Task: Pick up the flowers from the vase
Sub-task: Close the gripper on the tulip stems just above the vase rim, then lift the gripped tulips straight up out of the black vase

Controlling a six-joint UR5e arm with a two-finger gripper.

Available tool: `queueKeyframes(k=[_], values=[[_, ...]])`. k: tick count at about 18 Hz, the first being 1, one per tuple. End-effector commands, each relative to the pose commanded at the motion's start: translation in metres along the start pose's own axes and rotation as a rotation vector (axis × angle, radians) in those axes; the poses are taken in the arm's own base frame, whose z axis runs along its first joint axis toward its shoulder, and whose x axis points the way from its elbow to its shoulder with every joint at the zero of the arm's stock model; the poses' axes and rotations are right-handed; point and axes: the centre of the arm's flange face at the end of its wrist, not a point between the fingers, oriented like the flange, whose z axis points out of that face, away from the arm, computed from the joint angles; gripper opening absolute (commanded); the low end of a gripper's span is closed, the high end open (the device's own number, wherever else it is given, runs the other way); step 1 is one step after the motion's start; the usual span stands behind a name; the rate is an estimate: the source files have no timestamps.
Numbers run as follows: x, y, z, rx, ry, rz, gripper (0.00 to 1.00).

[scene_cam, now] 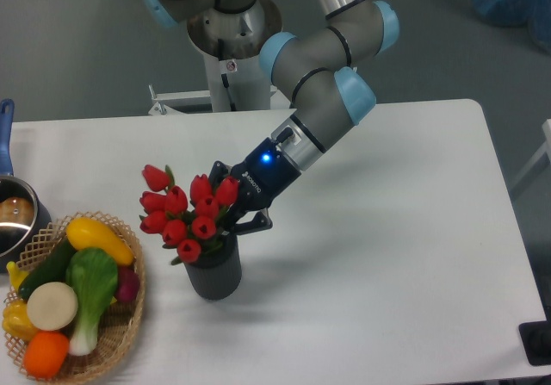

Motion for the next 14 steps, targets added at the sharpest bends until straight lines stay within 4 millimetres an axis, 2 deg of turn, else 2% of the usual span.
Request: queueKeyframes(k=[7, 14], values=[[-0.002, -0.007, -0.009, 0.056, -0.011, -0.032, 0.3], [-0.004, -0.03, -0.025, 0.113, -0.028, -0.063, 0.3]])
